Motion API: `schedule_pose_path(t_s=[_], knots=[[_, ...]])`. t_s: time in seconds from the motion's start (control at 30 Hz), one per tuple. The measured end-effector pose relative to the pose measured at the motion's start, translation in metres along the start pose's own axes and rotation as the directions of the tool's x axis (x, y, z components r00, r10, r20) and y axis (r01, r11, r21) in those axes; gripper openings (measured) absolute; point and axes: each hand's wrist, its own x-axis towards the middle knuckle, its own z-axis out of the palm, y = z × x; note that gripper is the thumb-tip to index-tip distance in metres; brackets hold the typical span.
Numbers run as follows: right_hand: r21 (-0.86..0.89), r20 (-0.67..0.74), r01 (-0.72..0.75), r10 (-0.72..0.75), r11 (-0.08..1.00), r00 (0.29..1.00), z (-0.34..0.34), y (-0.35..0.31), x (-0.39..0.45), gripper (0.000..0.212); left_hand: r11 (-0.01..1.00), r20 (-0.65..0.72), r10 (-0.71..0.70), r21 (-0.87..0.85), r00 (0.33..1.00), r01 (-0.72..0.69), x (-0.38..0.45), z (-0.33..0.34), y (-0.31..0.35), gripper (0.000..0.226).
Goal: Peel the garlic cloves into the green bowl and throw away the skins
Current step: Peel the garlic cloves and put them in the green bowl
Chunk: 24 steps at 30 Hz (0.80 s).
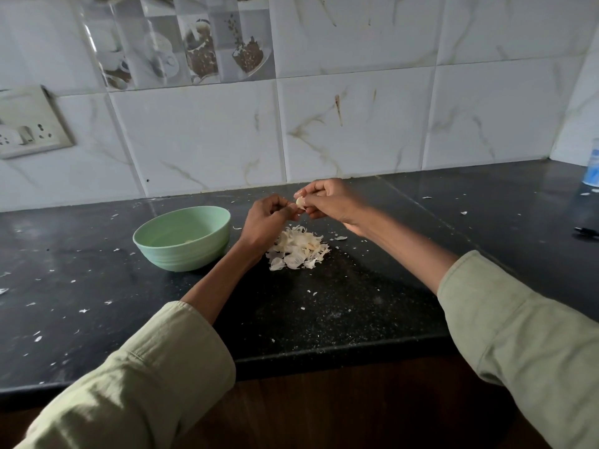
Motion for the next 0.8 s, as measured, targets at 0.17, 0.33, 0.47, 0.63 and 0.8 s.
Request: schedule_pose_path(t_s=[0.17, 0.33, 0.47, 0.63, 0.8], knots=[[-0.002, -0.078, 0.117, -0.116, 0.993, 0.99, -0.0021, -0.0031, -0.003, 0.015, 0.999, -0.025, 0.033, 0.004, 0.999, -0.033, -0.0022, 0.0014, -0.0004, 0.037], [-0.006, -0.065, 0.146, -0.146, 0.989, 0.987, -0.0045, -0.0035, -0.0044, 0.02, 0.989, 0.006, 0.126, 0.074, 0.992, -0.126, -0.0006, -0.0002, -0.0027, 0.027], [0.05, 0.006, 0.13, -0.131, 0.99, 0.991, -0.0041, -0.0052, -0.0049, 0.019, 0.983, -0.022, 0.146, 0.112, 0.989, -0.142, 0.0003, -0.0009, -0.0033, 0.024], [0.045, 0.031, 0.148, -0.149, 0.988, 0.988, -0.0046, -0.0059, -0.0059, 0.02, 0.987, -0.032, 0.128, 0.098, 0.991, -0.125, -0.0005, -0.0006, -0.0033, 0.02], [-0.136, -0.045, 0.216, -0.224, 0.967, 0.973, -0.0064, -0.0048, -0.0039, 0.013, 0.992, -0.054, 0.103, 0.082, 0.993, -0.098, -0.001, 0.0009, -0.0019, 0.02]])
